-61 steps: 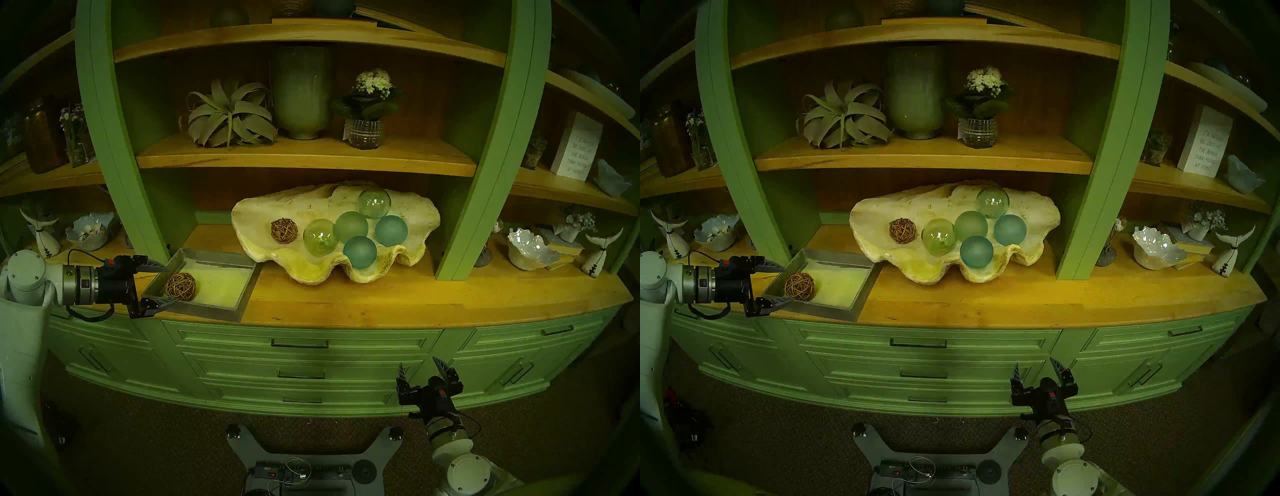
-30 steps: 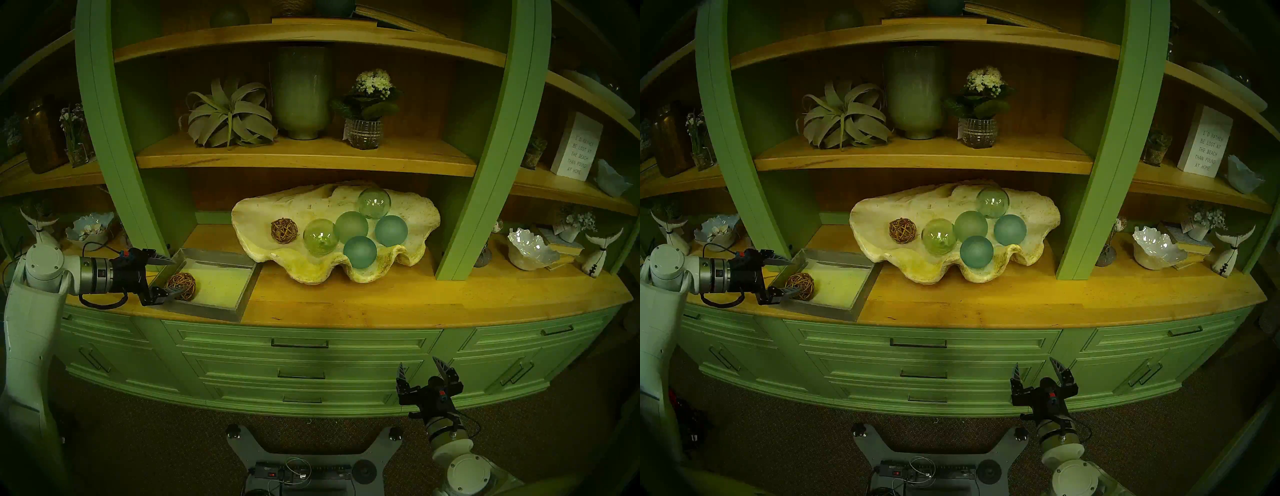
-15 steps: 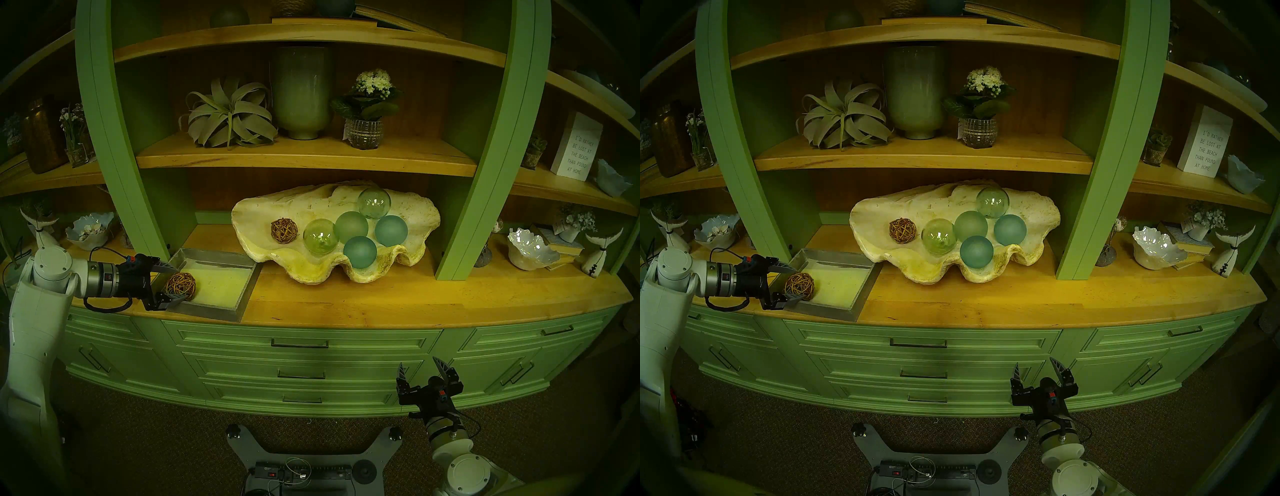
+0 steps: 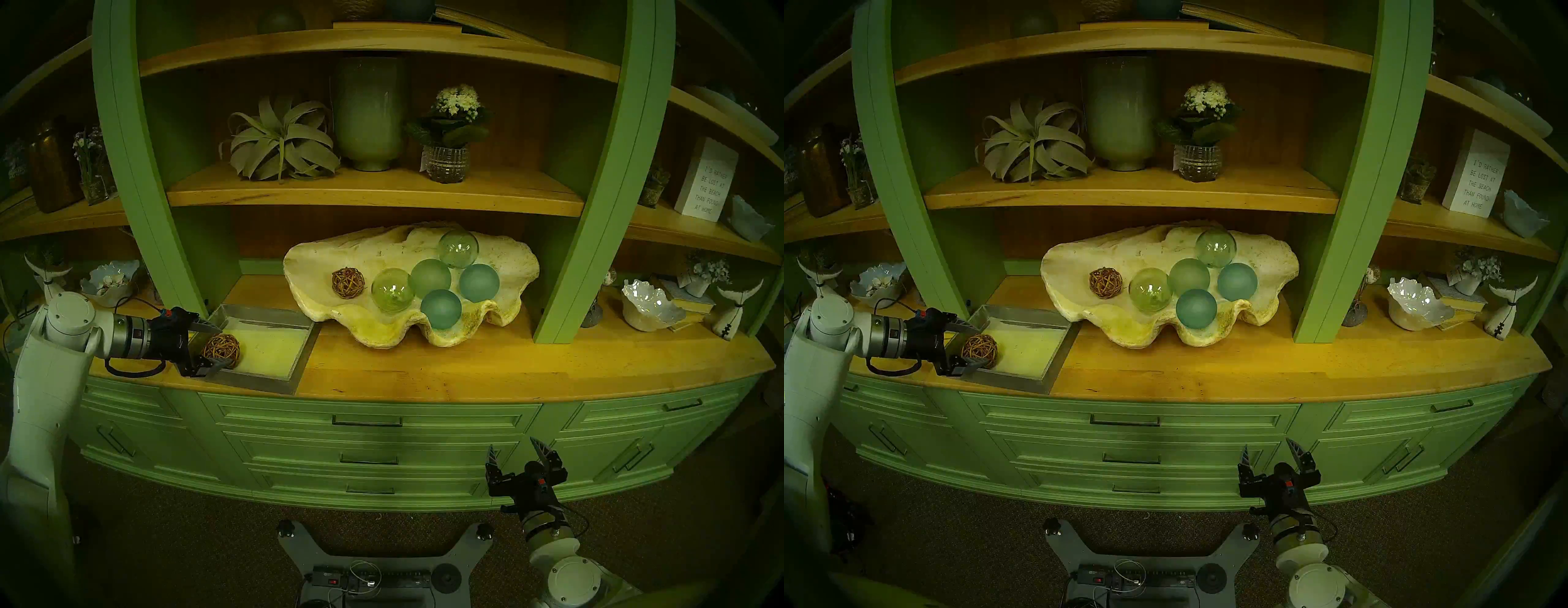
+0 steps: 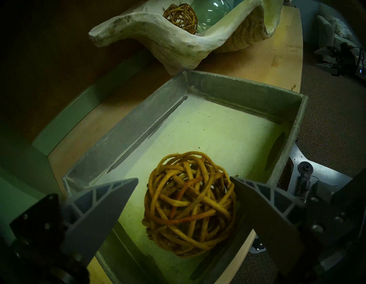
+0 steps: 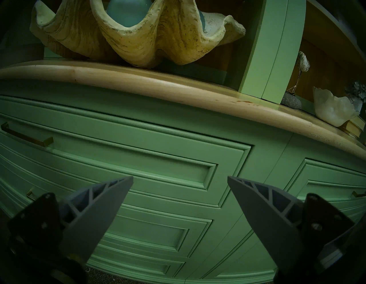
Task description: Put wooden balls into bowl
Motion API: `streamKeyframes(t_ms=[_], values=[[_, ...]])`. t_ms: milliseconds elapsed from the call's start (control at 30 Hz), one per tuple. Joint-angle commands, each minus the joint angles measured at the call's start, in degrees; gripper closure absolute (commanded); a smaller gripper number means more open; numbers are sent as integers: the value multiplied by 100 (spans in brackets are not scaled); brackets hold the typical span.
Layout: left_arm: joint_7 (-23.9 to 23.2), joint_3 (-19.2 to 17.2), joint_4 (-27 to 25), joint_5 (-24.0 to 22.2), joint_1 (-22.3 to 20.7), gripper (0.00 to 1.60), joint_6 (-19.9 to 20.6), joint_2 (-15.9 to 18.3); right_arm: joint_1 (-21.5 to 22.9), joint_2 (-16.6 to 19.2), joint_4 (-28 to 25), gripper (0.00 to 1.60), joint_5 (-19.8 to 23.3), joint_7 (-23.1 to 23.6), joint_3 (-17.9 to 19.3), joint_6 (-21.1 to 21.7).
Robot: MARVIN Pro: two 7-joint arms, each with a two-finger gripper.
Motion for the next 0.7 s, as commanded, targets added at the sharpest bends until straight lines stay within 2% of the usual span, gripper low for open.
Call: streamKeyframes(t_ms=[0,133,167,200,233,300,333,367,400,667], values=[[-121,3,17,50,-311,0,151,247,17,7,-168,0,-5,-5,19,-26],[-255,88,90,83,-419,1,252,299,17,7,-168,0,-5,-5,19,-26],[-303,125,115,99,-459,56,292,307,16,7,-169,0,-4,-5,19,-26],[-333,150,152,101,-493,77,313,300,16,7,-169,0,-4,-5,19,-25],[-333,150,152,101,-493,77,313,300,16,7,-169,0,-4,-5,19,-25],[-371,209,195,129,-542,102,322,294,15,8,-172,0,-4,-5,20,-24],[-379,232,217,137,-563,104,324,288,14,8,-173,0,-4,-6,20,-23],[-409,272,257,136,-605,124,316,286,14,8,-174,0,-3,-6,20,-22],[-411,287,268,137,-622,160,316,283,13,8,-174,0,-3,-6,20,-22],[-435,396,360,107,-792,160,239,208,13,8,-175,0,-3,-5,21,-22]])
